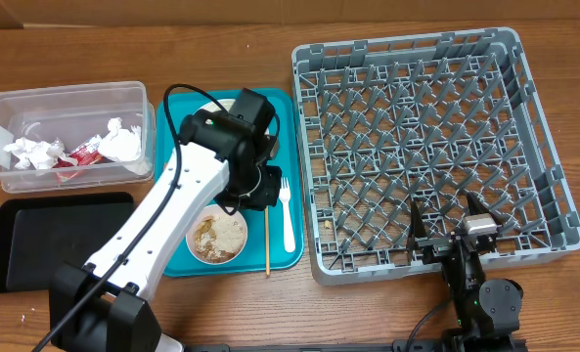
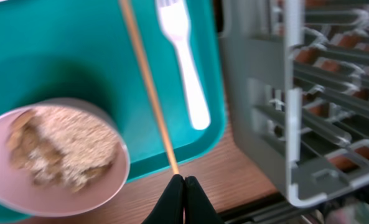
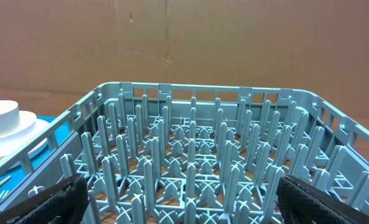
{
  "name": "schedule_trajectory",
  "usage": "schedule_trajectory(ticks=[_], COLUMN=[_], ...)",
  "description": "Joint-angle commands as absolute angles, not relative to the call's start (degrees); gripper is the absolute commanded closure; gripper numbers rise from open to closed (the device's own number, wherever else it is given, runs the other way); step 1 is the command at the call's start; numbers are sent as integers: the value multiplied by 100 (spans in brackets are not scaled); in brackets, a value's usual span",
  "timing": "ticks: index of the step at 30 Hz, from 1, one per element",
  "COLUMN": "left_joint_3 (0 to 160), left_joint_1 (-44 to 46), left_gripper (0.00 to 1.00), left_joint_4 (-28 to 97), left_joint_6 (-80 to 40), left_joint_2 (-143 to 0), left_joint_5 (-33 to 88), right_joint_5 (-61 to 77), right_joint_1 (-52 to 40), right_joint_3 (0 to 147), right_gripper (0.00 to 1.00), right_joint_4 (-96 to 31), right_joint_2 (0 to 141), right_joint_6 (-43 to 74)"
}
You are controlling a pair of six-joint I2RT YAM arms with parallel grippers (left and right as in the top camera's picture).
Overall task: Sort waste into correct bins and load items into the dishwasher
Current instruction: 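Move the left gripper to the rice bowl and grip its rim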
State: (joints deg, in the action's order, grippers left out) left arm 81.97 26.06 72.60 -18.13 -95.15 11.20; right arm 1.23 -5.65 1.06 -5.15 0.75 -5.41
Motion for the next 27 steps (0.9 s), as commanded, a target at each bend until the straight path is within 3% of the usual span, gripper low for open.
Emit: schedule_trajectory(ticks=[1, 3, 5, 12, 27], left_joint_3=[8162, 8162, 8156, 7675, 6512], left_joint_1=[2858, 2954, 3028, 3094, 3094], left_gripper=[88, 68, 62, 63, 66], left_joint_4=[7312, 7310, 7310, 7262, 6020], left_joint_6=[-2539, -2543, -2663, -3367, -3391], left_joint_2=[-9515, -9515, -9515, -9515, -9515], left_joint_5=[270, 272, 231, -384, -381], right_joint_5=[119, 119, 119, 119, 119], right_joint_1=[-539, -539, -539, -539, -539], right_joint_3=[45, 45, 45, 45, 45], right_gripper=[0, 0, 0, 0, 0], right_joint_4=[-480, -480, -480, -480, -480], right_joint_2=[38, 40, 38, 40, 38], right_joint_6=[-563, -563, -563, -563, -563])
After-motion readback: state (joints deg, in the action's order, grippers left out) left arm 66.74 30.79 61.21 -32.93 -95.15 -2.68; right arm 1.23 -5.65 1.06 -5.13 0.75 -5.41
